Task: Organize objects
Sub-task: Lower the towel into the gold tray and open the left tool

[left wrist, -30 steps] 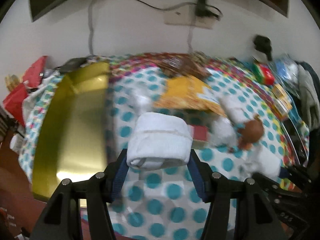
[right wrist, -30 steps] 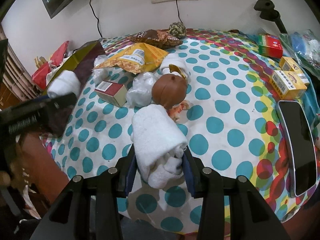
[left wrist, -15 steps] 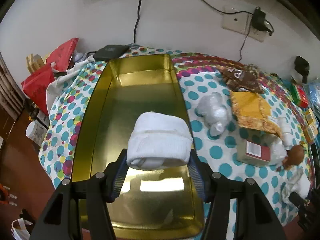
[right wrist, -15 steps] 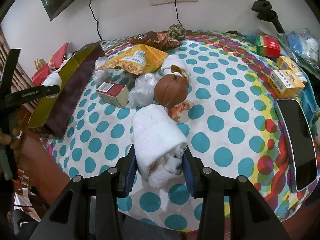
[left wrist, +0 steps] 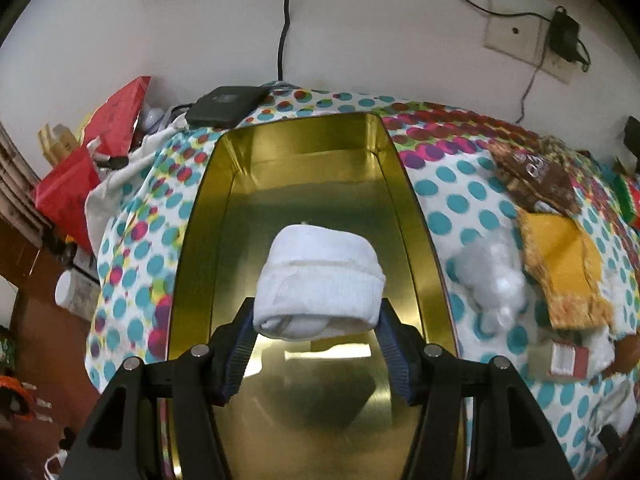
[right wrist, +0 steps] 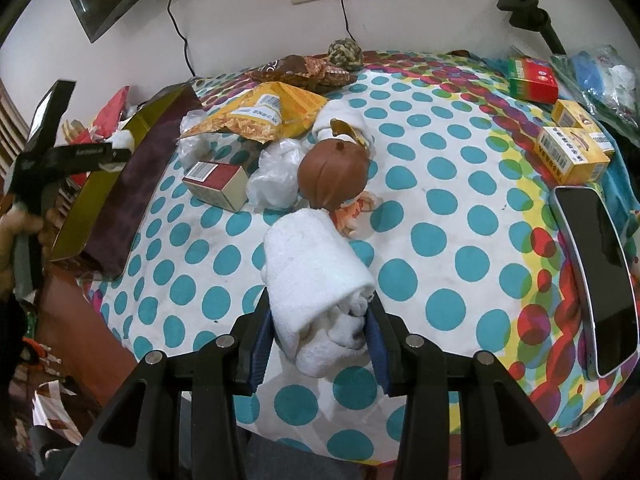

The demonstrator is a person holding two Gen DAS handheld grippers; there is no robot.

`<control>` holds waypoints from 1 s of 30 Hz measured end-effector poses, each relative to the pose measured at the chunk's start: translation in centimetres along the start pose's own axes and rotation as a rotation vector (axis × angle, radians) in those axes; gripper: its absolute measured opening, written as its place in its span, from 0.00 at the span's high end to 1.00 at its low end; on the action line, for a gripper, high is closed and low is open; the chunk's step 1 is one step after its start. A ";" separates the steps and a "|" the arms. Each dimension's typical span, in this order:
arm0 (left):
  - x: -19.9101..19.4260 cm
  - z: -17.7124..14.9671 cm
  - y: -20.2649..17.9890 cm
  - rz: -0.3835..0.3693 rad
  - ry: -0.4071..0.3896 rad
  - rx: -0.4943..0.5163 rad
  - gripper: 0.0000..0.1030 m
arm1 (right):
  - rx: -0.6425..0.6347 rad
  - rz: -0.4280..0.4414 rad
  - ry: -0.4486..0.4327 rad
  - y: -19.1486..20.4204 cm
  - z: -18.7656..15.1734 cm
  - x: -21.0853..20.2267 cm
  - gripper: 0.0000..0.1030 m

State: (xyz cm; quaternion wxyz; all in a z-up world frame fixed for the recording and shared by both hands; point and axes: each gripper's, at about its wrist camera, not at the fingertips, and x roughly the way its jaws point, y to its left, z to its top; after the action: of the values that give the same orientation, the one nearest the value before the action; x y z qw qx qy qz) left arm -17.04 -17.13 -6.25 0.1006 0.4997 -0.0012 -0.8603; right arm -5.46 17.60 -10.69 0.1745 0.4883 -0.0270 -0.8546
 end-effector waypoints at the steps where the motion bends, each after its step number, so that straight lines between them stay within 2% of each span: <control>1: 0.6 0.7 0.2 -0.009 0.014 0.002 0.42 | 0.001 -0.001 -0.001 0.0 0.0 0.0 0.61; 7: 3.7 4.4 1.1 -0.009 0.047 -0.011 0.42 | 0.006 -0.003 0.001 0.0 0.1 0.1 0.61; 12: 5.9 6.6 1.7 -0.005 0.033 -0.039 0.42 | 0.008 -0.013 0.005 0.0 0.2 0.2 0.61; 24: 8.7 8.9 2.6 -0.034 0.052 -0.080 0.42 | 0.011 -0.023 0.016 0.2 0.4 0.4 0.61; 30: 9.3 8.9 2.6 -0.003 0.055 -0.071 0.40 | 0.005 -0.022 0.018 0.2 0.5 0.5 0.60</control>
State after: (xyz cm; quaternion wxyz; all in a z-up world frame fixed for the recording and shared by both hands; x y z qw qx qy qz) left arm -28.70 -22.21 -9.48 0.1168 0.5192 0.0328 -0.8460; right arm -6.04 17.24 -10.77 0.1642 0.4966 -0.0220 -0.8520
